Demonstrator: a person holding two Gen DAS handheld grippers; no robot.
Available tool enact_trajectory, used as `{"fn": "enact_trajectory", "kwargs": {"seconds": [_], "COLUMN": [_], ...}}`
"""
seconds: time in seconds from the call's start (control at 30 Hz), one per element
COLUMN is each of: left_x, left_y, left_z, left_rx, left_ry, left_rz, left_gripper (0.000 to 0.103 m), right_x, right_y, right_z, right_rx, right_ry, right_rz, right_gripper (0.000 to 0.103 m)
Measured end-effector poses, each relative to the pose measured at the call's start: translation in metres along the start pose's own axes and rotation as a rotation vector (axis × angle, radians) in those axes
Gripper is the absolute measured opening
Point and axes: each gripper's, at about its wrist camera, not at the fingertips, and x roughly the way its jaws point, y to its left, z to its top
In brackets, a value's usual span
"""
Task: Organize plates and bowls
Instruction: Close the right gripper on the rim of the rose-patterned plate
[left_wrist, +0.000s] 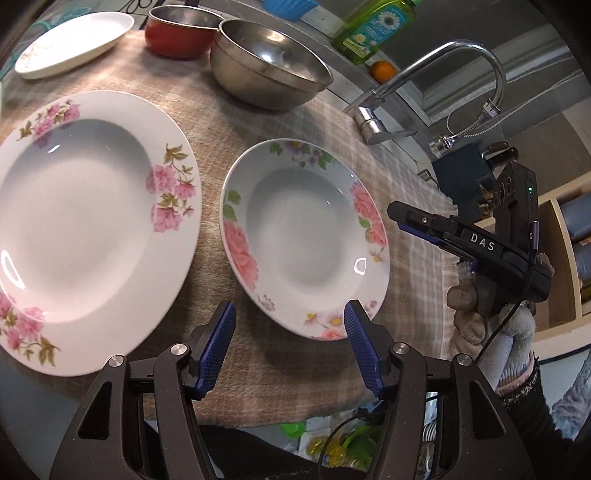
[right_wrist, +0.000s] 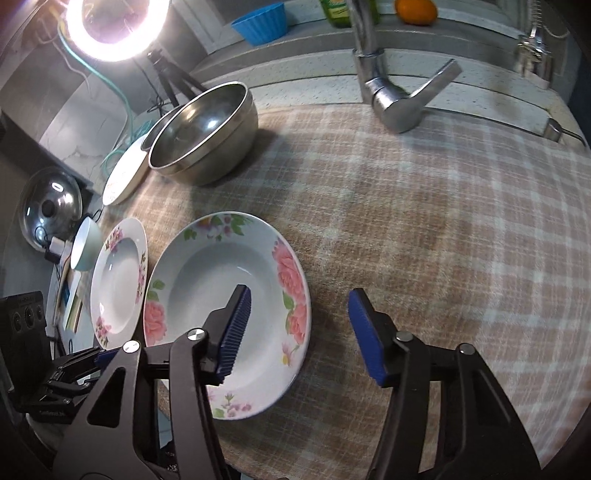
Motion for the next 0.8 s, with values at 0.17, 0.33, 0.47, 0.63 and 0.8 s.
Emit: {"fn": "enact_trajectory", "kwargs": {"seconds": [0.17, 0.33, 0.47, 0.63, 0.8], "left_x": [0.005, 0.009, 0.010, 0.012, 0.015], "left_y": [0.001, 0.003, 0.006, 0.006, 0.005], "left_z": [-0.001, -0.001, -0.001, 0.000, 0.003], "left_rx": [-0.030, -0.053, -0.064, -0.047, -0.033], "left_ry": [-0.002, -0.008, -0.015, -0.017, -0.014], "left_rz": [-0.001, 0.017, 0.029, 0.064, 0.085], "left_gripper": [0.048, 0.042, 0.038, 0.033, 0.030], "right_x": [0.013, 0.025, 0.035, 0.044, 0.051], "right_y": [-0.004, -0.005, -0.003, 0.001, 0.003], "right_z": [0.007, 0.013, 0.018, 0.021, 0.022], "right_rx": [-0.001, -0.006, -0.022, -0.051, -0.061], "right_ry": [0.038, 0.063, 0.086, 0.115, 0.131], "right_rz": [0.036, 0.062, 0.075, 0.078, 0.081], "right_gripper": [0.048, 0.044, 0.037, 0.025, 0.021]}}
